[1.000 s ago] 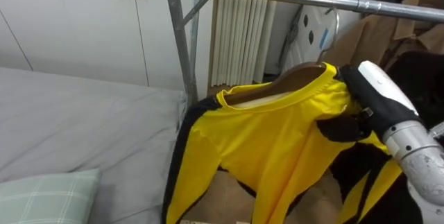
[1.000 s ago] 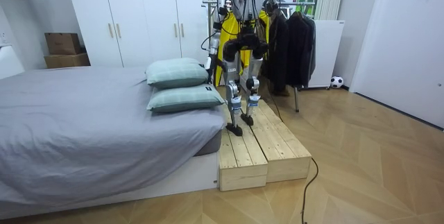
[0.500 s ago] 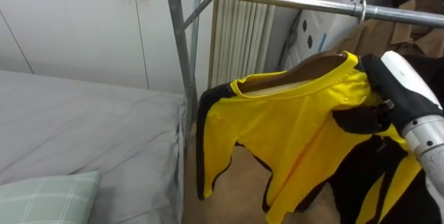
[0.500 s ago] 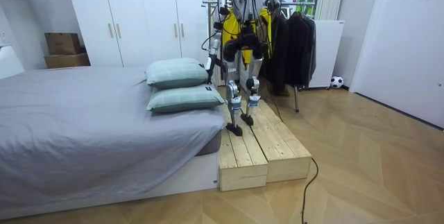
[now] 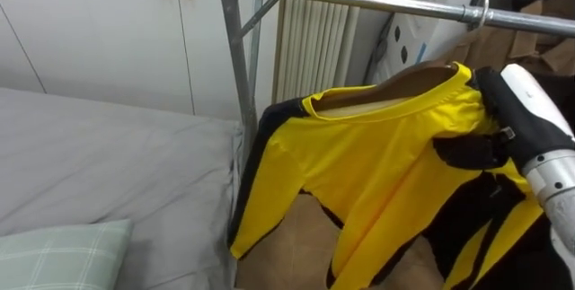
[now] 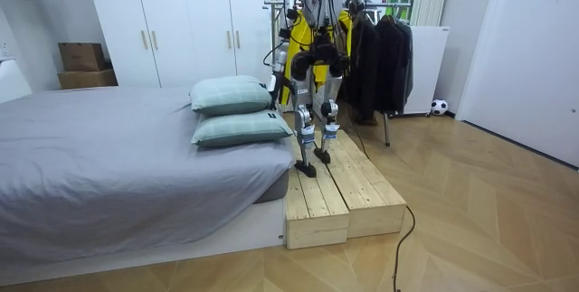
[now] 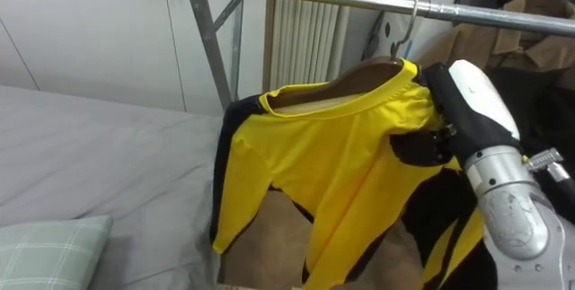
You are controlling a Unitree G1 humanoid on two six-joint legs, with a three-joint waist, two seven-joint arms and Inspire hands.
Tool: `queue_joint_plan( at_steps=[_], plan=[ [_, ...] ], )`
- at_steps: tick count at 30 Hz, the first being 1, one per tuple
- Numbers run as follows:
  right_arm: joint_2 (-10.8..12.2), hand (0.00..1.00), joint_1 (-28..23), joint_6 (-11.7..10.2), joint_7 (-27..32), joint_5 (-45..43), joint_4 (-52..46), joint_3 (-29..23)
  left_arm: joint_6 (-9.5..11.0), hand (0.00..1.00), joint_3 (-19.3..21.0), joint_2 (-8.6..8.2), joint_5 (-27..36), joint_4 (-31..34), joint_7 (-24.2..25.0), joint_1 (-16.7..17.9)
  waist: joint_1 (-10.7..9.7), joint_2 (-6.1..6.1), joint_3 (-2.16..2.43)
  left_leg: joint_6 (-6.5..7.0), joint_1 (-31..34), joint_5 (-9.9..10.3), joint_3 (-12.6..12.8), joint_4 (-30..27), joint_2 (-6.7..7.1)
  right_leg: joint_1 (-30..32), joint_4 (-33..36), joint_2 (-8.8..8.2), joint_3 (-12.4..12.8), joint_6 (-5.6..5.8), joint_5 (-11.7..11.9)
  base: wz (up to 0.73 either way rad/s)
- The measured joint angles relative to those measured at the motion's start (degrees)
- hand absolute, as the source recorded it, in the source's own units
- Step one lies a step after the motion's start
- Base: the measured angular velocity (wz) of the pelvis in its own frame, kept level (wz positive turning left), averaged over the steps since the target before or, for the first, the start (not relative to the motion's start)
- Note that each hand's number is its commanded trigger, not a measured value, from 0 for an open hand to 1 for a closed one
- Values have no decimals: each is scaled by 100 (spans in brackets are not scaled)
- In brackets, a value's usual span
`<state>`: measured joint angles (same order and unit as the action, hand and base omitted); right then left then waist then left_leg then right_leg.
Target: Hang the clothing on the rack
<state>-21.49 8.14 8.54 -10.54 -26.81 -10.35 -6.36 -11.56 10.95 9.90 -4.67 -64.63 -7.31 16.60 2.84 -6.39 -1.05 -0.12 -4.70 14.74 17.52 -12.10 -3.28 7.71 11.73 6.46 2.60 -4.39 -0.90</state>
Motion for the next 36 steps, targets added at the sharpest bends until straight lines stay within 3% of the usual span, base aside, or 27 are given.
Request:
queue_joint_plan(
  at_steps=[4, 12, 19, 36],
  plan=[
    [-119, 100, 41, -47, 133, 222, 132, 1, 128, 0, 3, 13, -1, 3, 5, -6, 121, -7, -19, 0, 3, 0, -41, 12, 0, -4, -8, -6, -41, 6, -12, 5],
    [-119, 100, 529, -95, 251, 766, 1101, 15, 138, 0, 20, 18, -111, 33, 5, -75, 319, -5, -16, -14, -5, -11, -65, 36, -4, 2, -18, -30, -190, -13, -25, 1],
    [-117, 100, 549, -95, 176, 952, 1970, 78, 150, 0, 16, 26, -280, 163, 4, -81, 413, -13, -11, -19, -12, -14, -333, 32, 2, -91, -15, -91, -441, -39, -126, 19],
    [-125, 100, 829, -90, 91, 2251, 2774, 120, 234, 0, 61, 72, -390, 305, 127, 101, 589, -36, 16, -25, -288, -15, -421, 43, 5, -373, 37, -99, -463, -48, -210, 3]
  ],
)
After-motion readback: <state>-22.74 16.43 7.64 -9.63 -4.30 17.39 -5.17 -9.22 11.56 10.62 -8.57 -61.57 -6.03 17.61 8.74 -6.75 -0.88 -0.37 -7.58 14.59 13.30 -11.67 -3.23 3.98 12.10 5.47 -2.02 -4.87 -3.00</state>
